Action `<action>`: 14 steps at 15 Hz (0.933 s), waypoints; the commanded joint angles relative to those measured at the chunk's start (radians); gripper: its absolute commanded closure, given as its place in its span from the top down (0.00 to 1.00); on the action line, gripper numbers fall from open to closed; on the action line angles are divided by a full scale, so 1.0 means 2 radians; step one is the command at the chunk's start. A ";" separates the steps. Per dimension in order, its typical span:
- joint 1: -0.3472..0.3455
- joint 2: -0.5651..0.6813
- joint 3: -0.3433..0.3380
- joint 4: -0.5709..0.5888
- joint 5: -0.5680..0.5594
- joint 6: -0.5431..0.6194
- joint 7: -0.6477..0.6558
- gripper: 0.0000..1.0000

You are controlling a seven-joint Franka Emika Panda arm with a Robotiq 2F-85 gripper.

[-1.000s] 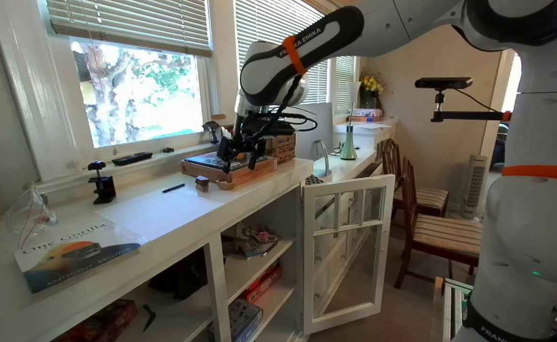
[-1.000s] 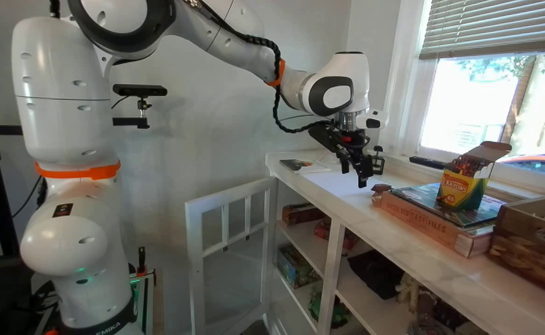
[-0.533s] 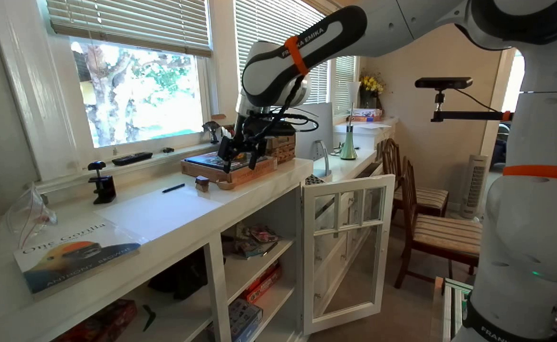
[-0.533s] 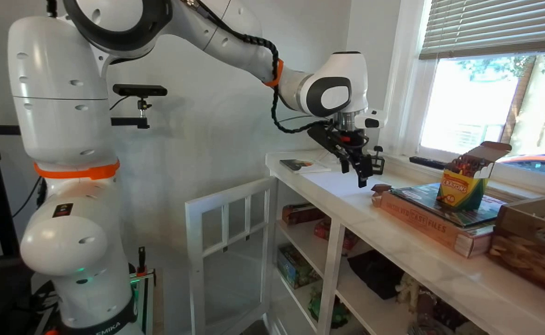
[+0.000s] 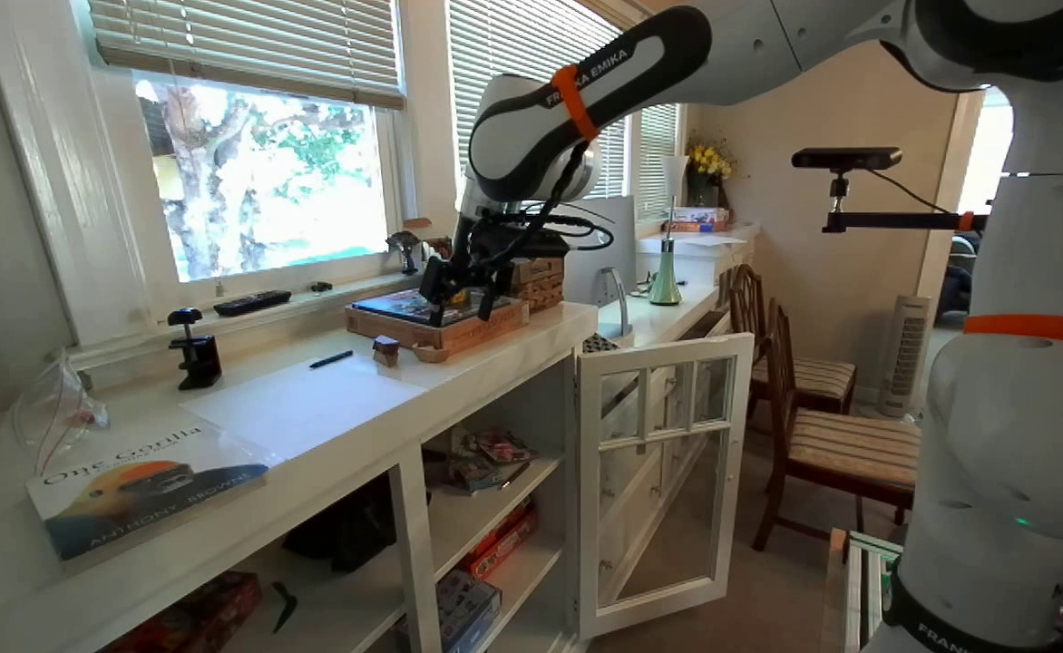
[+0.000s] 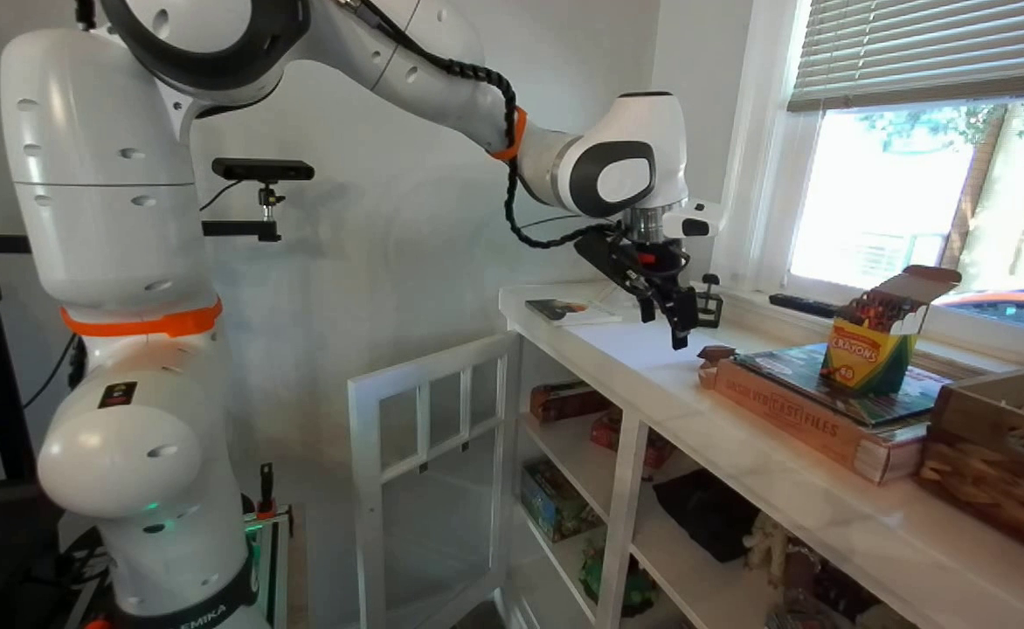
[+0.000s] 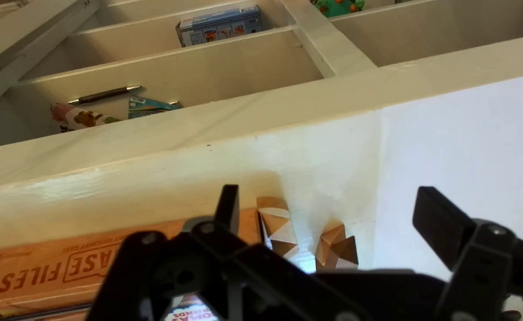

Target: Put the dark brown wooden block on the light brown wooden block on the left

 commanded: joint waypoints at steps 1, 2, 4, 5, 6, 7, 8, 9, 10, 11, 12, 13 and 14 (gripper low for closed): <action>-0.006 -0.026 0.002 -0.030 0.002 0.015 0.010 1.00; -0.007 -0.030 0.001 -0.032 0.002 0.016 0.009 1.00; -0.009 -0.034 0.001 -0.037 0.002 0.019 0.009 1.00; -0.010 -0.035 0.001 -0.037 0.002 0.018 0.009 1.00; -0.011 -0.036 0.001 -0.038 0.003 0.019 0.009 1.00; -0.011 -0.038 0.001 -0.039 0.002 0.020 0.010 1.00; -0.012 -0.039 0.001 -0.040 0.003 0.019 0.009 1.00; -0.012 -0.039 0.001 -0.041 0.003 0.020 0.009 1.00; -0.013 -0.039 0.001 -0.041 0.003 0.020 0.009 1.00; -0.013 -0.040 0.001 -0.041 0.003 0.019 0.009 1.00; -0.013 -0.040 0.001 -0.041 0.002 0.020 0.010 1.00; -0.013 -0.039 0.001 -0.040 0.001 0.020 0.011 1.00; -0.013 -0.039 0.001 -0.039 0.001 0.018 0.011 1.00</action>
